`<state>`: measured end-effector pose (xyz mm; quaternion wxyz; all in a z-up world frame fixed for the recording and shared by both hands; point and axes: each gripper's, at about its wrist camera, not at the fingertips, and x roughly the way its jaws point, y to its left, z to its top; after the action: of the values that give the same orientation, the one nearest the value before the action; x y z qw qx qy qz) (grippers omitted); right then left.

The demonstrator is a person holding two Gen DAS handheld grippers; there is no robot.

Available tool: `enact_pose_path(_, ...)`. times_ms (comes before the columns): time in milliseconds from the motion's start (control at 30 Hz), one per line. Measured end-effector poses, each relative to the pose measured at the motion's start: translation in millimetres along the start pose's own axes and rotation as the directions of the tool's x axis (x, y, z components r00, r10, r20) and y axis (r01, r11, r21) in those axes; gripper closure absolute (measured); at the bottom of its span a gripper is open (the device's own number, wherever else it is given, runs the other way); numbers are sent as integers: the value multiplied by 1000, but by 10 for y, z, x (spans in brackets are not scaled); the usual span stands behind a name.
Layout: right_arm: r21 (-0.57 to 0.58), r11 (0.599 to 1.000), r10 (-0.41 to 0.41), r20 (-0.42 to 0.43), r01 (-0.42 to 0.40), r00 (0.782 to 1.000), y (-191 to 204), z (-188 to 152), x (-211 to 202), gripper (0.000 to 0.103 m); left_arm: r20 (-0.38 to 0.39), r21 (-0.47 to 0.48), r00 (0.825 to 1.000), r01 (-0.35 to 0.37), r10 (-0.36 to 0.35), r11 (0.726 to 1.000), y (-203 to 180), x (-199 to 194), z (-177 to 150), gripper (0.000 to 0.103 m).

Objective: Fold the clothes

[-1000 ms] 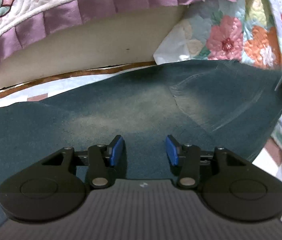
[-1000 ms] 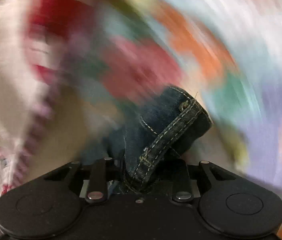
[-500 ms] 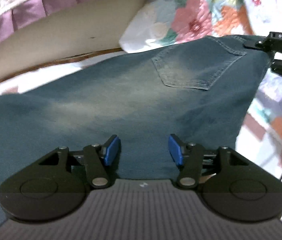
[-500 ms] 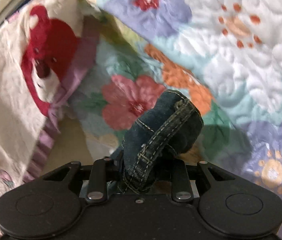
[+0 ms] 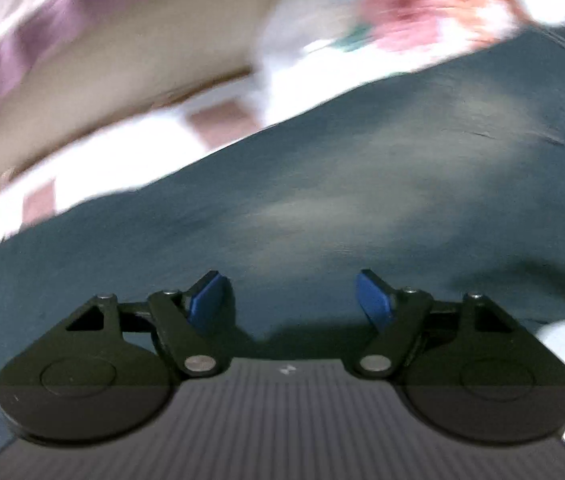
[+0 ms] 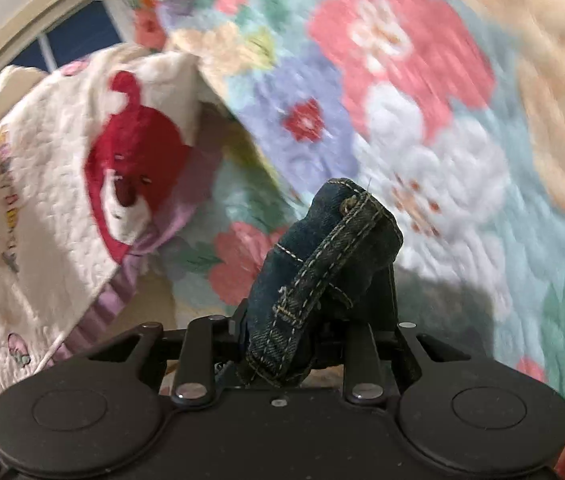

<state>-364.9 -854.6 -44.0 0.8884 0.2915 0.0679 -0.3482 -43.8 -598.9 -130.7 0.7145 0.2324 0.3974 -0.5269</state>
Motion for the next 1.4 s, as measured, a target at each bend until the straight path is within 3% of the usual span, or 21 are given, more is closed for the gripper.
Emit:
enact_pose_path(100,-7,1000,2,-12,-2,1000,-35,-14,49,73,-165,115,986,13,6,993,141,-37,192,29)
enact_pose_path(267,-4,1000,19,-18,-19,1000,-90,-79,77,73,-189,176,972,-104,137,979,252,-724,257,31)
enact_pose_path(467,-58,998,17,-25,-19,1000,11,-120,63,72,-205,251,934,-238,292,938,385,-1549,334,28)
enact_pose_path(500,-71,997,15,-24,-17,1000,54,-127,63,72,-180,246,939,-246,293,938,409,-1640,347,28)
enact_pose_path(567,-90,996,10,-19,-11,1000,114,-152,56,71,-87,174,968,-217,235,960,537,-1609,357,28)
enact_pose_path(633,-104,995,3,-12,-4,1000,156,-186,45,71,10,93,981,-195,195,976,700,-1559,204,28)
enact_pose_path(700,-118,993,-4,-5,4,1000,197,-219,34,71,119,28,973,-201,197,979,877,-1480,-43,31)
enact_pose_path(767,-132,991,-11,2,11,1000,239,-252,23,71,177,-17,957,-231,230,973,1058,-1364,-310,31)
enact_pose_path(867,-146,989,-5,14,7,1000,338,-296,-6,70,157,-166,961,-200,226,966,1454,-1295,-700,31)
enact_pose_path(1067,-184,980,75,7,-72,997,1038,-369,-81,70,40,-391,948,-275,314,879,2216,-1295,-1347,31)
enact_pose_path(1100,-181,977,107,-17,-108,994,1211,-381,-63,70,22,-441,943,-289,332,850,2333,-1309,-1439,32)
enact_pose_path(1133,-130,979,151,-73,-159,986,1377,-380,8,70,5,-510,934,-306,358,804,2454,-1341,-1532,32)
enact_pose_path(1200,-22,968,242,-173,-250,955,1722,-385,149,71,14,-678,943,-234,331,697,2775,-1419,-1750,35)
enact_pose_path(1233,6,957,285,-208,-290,936,1947,-422,217,72,21,-721,946,-210,324,661,2890,-1464,-1832,36)
enact_pose_path(1400,-1,894,423,-321,-447,847,3108,-729,502,74,2,-711,918,-277,397,646,3108,-1711,-2052,36)
